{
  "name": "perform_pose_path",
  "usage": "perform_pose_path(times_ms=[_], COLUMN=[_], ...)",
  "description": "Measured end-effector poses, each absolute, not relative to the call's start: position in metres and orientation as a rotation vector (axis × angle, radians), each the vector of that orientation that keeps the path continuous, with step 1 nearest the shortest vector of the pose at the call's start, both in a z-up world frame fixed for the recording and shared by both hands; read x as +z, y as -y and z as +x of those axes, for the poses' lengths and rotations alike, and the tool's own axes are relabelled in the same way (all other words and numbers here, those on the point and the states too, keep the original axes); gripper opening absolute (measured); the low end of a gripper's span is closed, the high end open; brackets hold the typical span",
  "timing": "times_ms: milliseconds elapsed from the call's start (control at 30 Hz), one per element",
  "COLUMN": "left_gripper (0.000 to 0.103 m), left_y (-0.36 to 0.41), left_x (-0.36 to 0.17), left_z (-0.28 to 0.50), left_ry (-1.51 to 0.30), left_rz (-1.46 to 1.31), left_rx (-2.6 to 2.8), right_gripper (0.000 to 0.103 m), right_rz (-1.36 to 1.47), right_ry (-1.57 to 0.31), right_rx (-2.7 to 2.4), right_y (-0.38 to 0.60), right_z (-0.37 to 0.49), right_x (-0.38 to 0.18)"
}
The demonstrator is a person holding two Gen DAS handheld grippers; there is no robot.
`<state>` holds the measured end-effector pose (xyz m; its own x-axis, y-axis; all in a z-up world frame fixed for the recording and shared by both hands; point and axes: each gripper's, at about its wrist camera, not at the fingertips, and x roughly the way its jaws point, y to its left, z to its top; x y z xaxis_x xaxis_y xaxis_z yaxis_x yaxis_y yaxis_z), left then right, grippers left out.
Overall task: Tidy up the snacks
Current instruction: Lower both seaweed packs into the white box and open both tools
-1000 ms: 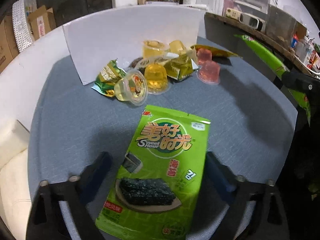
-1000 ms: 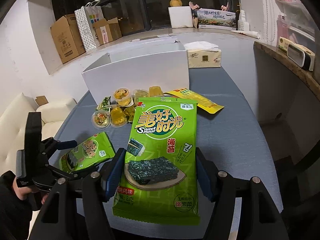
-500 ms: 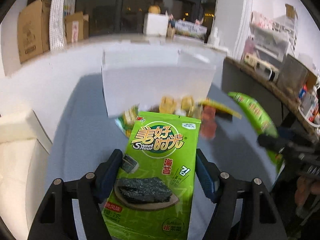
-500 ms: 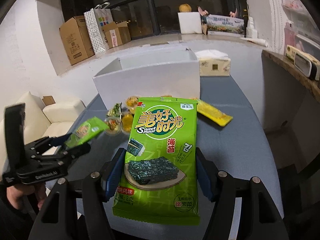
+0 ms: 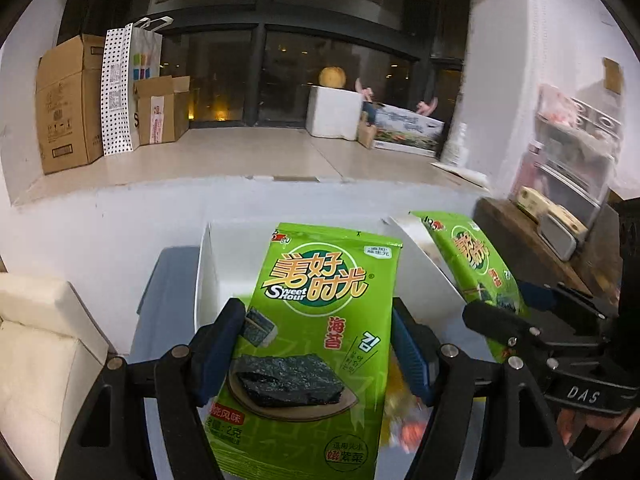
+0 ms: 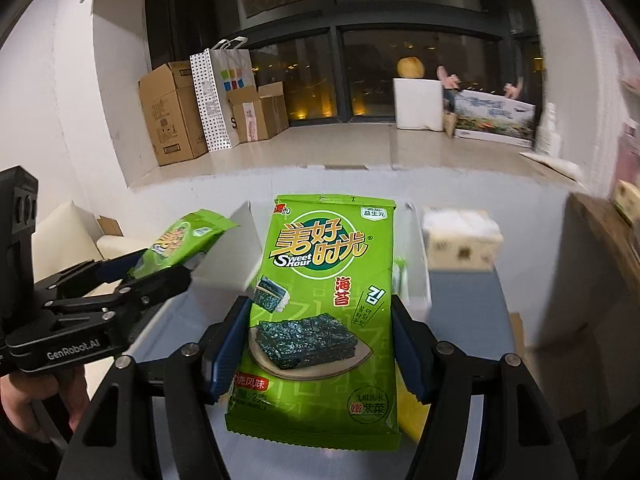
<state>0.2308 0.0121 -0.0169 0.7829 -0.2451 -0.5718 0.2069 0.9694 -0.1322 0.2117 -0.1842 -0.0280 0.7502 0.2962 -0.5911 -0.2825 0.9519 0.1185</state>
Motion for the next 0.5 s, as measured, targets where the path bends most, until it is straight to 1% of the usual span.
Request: perform_pose_path(times_ms=[233, 300, 333, 367, 400, 433, 500], left_gripper=[0.076, 0.081, 0.089, 0.102, 0.103, 0.103, 0.103], left_y=[-0.007, -0.010, -0.011, -0.012, -0.015, -0.017, -0.024], left_x=[-0.026, -0.035, -0.040, -0.045, -0.050, -0.054, -0.062], left_z=[0.300, 0.317, 0.321, 0.327, 0.330, 0.329, 0.330], left_ry=[-0.662, -0.683, -0.700, -0.718, -0.729, -0.727, -0.735], left_rz=[-0.050, -0.064, -0.061, -0.056, -0.056, -0.063, -0.081], left_rx=[-0.194, -0.196, -0.193, -0.179, -0.161, -0.158, -0.151], right_gripper=[0.071, 0.073, 0.075, 0.079, 0.088, 0.091, 0.092], right_rz=[0.025, 0.050, 0.050, 0.046, 0.038, 0.029, 0.033], right_ry=[-0.690, -0.697, -0.702, -0.711, -0.730, -0.745, -0.749], right_rx=[0.314, 0.321, 0.317, 0.315, 0.311, 0.300, 0.289], right_y=[0.185, 0.187, 0.186, 0.185, 0.183, 0.182, 0.184], right_z=[0.287, 0.303, 0.309, 0.315, 0.321, 0.326, 0.328], right_x=[-0.028, -0.032, -0.034, -0.038, -0.042, -0.046, -0.053])
